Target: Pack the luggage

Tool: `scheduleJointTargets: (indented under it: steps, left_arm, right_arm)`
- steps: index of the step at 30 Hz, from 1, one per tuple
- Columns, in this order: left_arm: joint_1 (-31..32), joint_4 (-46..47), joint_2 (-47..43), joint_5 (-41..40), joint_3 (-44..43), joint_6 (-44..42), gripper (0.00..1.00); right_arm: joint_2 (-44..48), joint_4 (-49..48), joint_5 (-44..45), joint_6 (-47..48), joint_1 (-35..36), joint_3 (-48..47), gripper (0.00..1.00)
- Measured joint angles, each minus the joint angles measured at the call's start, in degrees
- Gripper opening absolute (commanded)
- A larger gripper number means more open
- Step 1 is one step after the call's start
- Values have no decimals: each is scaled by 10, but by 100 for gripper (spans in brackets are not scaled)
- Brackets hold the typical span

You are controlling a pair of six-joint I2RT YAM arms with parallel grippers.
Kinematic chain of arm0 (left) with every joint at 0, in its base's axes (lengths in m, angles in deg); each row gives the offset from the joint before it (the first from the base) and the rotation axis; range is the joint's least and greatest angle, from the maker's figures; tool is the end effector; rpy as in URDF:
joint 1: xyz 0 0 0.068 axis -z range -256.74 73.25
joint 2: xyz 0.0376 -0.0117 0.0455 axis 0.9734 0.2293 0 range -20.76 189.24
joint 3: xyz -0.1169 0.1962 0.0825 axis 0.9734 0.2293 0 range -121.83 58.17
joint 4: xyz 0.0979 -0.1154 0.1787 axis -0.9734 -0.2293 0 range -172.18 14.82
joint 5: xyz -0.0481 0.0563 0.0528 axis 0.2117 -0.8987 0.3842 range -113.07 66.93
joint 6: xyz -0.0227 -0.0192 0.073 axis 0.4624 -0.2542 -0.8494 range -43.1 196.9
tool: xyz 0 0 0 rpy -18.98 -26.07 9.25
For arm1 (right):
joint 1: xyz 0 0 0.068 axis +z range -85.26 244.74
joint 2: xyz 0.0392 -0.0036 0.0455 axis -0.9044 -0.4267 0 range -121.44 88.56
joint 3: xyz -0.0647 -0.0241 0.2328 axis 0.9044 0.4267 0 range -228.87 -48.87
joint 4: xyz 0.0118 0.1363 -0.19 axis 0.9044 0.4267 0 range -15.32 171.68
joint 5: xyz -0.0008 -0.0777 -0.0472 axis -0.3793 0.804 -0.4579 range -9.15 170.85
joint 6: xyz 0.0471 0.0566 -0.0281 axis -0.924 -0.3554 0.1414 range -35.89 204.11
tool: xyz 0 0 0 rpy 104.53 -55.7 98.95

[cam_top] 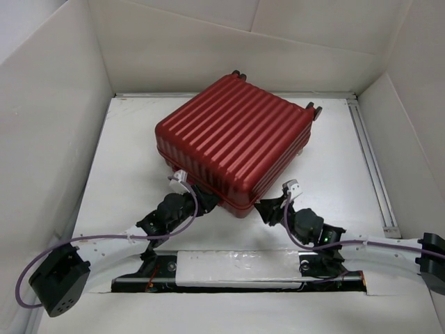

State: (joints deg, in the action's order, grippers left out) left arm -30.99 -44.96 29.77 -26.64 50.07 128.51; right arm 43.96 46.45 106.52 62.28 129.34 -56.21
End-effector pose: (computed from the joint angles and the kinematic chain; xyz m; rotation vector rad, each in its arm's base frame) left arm 0.1495 -0.1474 0.1622 -0.1479 1.9336 -1.1349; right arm 0.1102 0.1639 0.1731 -0.3184 1.7391 0.7264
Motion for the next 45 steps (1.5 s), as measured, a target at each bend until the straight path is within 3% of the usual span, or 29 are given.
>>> scheduleJointTargets:
  steps: [3,8,10,14,17,22,32,36,38,45]
  left_arm:
    - [0,20,25,12,-4,3,34]
    - [0,50,46,21,-4,9,8]
    - [0,53,47,22,-4,9,2]
    - [0,56,48,25,-4,10,0]
    - [0,56,47,25,-4,10,0]
    - [0,56,47,25,-4,12,0]
    - [0,58,49,28,-4,14,0]
    - [0,61,52,28,-4,15,0]
    - [0,61,52,28,-4,16,0]
    - [0,62,53,27,-4,25,0]
  right_arm:
    - [-15,4,9,7,0,-5,35]
    - [-71,26,10,23,0,-24,32]
    - [-92,35,8,27,0,-30,29]
    - [-106,35,8,30,0,-35,31]
    - [-106,37,19,35,0,-35,51]
    - [-90,56,44,48,0,-35,52]
    - [-16,83,52,84,0,-46,28]
    - [-41,96,44,90,0,-67,14]
    - [-54,100,40,90,0,-73,1]
    - [-57,107,48,47,28,-76,0]
